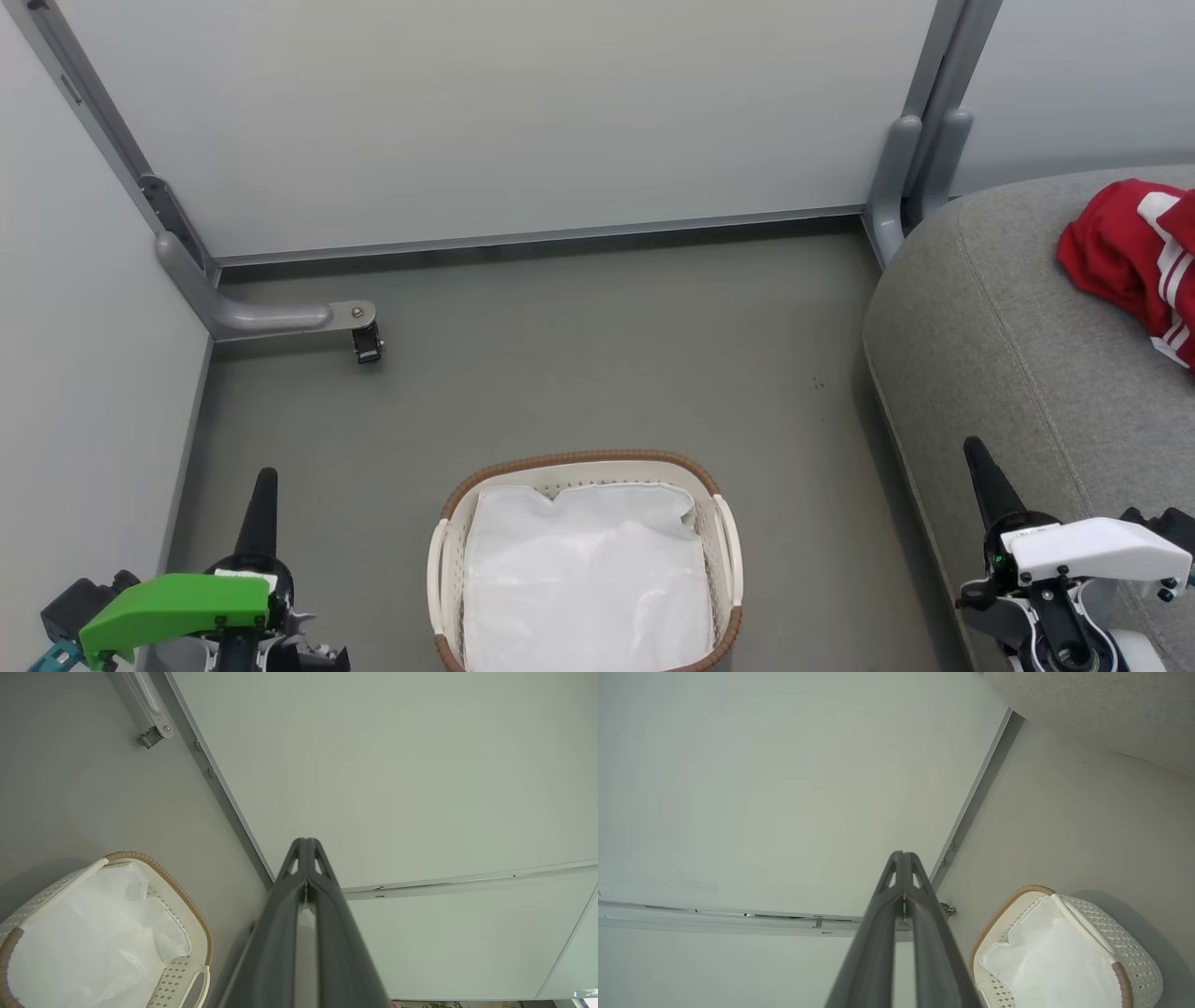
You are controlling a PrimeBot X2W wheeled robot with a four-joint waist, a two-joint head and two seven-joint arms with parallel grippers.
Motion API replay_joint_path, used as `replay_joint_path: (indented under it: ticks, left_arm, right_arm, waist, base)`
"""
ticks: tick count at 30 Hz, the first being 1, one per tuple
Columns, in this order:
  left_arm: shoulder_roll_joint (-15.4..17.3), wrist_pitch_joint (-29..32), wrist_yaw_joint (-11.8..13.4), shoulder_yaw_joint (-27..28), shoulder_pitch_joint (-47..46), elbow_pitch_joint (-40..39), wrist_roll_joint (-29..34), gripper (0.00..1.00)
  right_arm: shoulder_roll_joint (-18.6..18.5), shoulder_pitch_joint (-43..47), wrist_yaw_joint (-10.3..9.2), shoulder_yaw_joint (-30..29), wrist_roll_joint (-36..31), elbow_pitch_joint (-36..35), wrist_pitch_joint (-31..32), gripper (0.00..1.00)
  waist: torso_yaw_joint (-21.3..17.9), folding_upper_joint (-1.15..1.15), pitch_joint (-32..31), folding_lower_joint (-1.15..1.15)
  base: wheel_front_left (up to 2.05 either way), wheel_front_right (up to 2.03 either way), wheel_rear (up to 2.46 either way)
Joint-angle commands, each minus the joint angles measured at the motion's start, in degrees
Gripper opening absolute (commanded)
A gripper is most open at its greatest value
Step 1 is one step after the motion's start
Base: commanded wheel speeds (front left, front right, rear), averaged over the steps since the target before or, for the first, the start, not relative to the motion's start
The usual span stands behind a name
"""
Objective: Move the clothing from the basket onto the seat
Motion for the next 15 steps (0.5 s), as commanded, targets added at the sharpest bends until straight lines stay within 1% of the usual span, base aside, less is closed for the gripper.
replay_joint_path:
  ticks: [1,15]
  left_arm:
    - [0.1,0.5,-0.3,0.5,-1.6,-0.5,-1.3,0.00]
    - [0.0,2.1,-0.7,1.4,-2.3,-0.8,-6.7,0.00]
  right_arm:
    - [-0.3,-0.8,-0.02,-0.3,1.2,-0.6,0.4,0.00]
    - [-0.4,-1.1,-0.03,-0.9,7.3,-1.0,2.0,0.00]
  waist:
    - [0.0,0.00,0.0,0.00]
    - [-0.1,0.00,0.0,0.00]
  base:
    - [0.00,0.00,0.00]
    - [0.00,0.00,0.00]
